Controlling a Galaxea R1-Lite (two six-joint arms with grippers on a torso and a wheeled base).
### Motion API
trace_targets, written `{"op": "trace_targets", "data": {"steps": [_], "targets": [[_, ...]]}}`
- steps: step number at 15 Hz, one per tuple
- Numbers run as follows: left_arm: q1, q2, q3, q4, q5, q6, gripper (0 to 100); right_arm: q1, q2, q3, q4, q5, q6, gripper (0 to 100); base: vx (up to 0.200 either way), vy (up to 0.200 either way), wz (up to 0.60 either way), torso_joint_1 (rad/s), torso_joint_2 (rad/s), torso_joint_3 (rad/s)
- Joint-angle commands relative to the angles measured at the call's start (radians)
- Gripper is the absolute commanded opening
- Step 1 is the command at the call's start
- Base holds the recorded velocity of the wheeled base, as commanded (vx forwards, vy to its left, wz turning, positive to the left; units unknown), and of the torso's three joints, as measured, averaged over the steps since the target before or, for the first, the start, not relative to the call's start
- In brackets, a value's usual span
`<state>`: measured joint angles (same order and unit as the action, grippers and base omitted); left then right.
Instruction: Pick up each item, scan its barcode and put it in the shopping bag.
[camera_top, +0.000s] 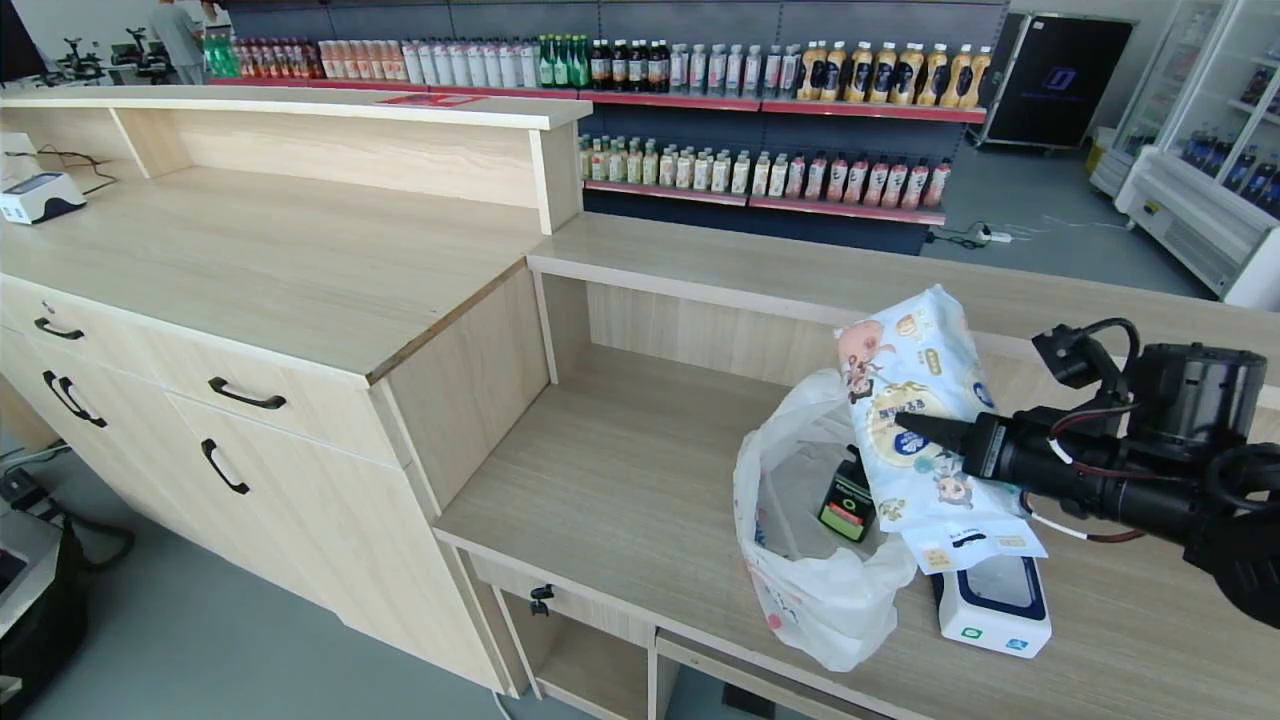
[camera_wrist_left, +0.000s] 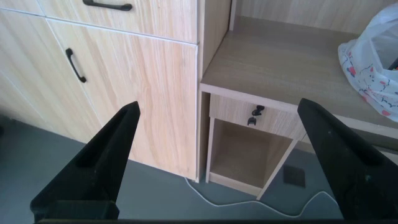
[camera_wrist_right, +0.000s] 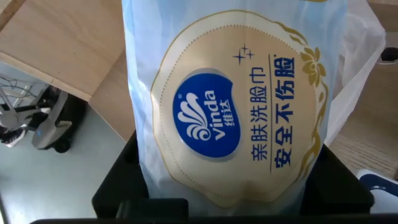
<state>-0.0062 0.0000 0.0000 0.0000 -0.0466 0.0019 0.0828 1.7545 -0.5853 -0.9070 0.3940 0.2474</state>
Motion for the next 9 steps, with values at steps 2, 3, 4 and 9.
{"op": "trace_targets", "data": {"steps": [2,3,4,9], "targets": [[0.000,0.002,0.000,0.000,0.001,0.001,100,0.022,0.086,-0.010,-0.001,0.000,0.000,0,0.000,0.000,0.00,0.000,0.00,0.000],[0.000,0.002,0.000,0.000,0.001,0.000,100,0.026,0.092,-0.013,-0.001,0.000,0.000,0,0.000,0.000,0.00,0.000,0.00,0.000],[0.000,0.002,0.000,0.000,0.001,0.000,100,0.028,0.097,-0.014,-0.001,0.000,0.000,0,0.000,0.000,0.00,0.000,0.00,0.000],[0.000,0.002,0.000,0.000,0.001,0.001,100,0.023,0.114,-0.005,-0.001,-0.003,-0.002,0,0.000,0.000,0.00,0.000,0.00,0.000]]}}
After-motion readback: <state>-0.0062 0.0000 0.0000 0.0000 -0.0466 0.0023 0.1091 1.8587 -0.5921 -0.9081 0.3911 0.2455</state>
